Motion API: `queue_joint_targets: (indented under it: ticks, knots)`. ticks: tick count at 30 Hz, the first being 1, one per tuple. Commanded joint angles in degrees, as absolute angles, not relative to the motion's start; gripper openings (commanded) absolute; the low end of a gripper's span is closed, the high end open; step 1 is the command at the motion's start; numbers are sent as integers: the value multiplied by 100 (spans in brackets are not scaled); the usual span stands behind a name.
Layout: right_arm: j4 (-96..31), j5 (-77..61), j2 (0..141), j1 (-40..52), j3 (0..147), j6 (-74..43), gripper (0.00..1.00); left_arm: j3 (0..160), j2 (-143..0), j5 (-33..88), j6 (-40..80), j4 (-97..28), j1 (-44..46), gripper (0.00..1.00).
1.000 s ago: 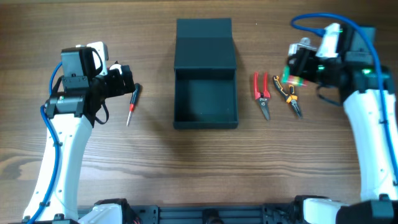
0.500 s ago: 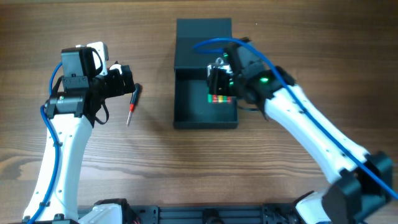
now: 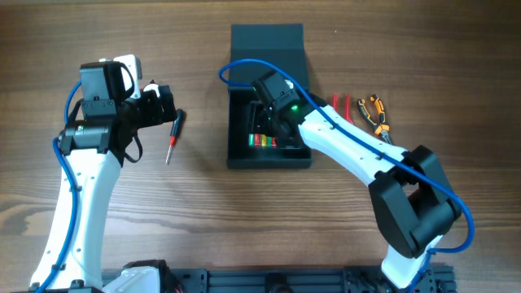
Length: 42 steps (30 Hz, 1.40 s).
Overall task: Pack container
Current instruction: 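Carry the screwdriver case into the green box and release, then move the right gripper back to the orange-black pliers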
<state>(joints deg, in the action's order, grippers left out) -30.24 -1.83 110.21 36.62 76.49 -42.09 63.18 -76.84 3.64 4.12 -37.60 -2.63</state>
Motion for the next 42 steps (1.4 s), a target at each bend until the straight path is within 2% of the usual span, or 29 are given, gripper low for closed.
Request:
queue_joint_targets:
  ticks: [1, 5, 7, 14, 18, 25, 32, 35, 37, 42]
  knots:
    - [-2792, -108, 11135, 3846, 7693, -4392, 23, 6436, -7695, 311, 322, -3758, -242, 100]
    - [-2641, -3, 11135, 3972, 7693, -4388, 27, 6436, -7695, 311, 322, -3758, -242, 100]
    - [-2663, 49, 11135, 3975, 7693, -4364, 38, 6436, -7695, 311, 322, -3758, -242, 100]
    - [-2696, 45, 11135, 3975, 7693, -4121, 66, 6436, -7695, 311, 325, -3758, -242, 100]
    - [-2633, 34, 11133, 3975, 7693, -3610, 68, 6436, -7695, 311, 325, -3758, -242, 100]
    - [-2655, -1, 11133, 3975, 7693, -3448, 83, 6436, -7695, 311, 322, -3758, -242, 100]
    - [-2644, 150, 11109, 3929, 7712, -3819, 76, 6436, -7695, 311, 322, -3760, -242, 100]
    - [-2696, 432, 10914, 3732, 7966, -2895, 71, 6436, -7695, 311, 325, -3758, -242, 100]
    - [-2873, 456, 10586, 3516, 8359, -1977, 72, 6436, -7695, 311, 322, -3760, -242, 100]
    - [-3964, 864, 9843, 2683, 9266, -582, 84, 6436, -7695, 311, 325, -3760, -242, 100]
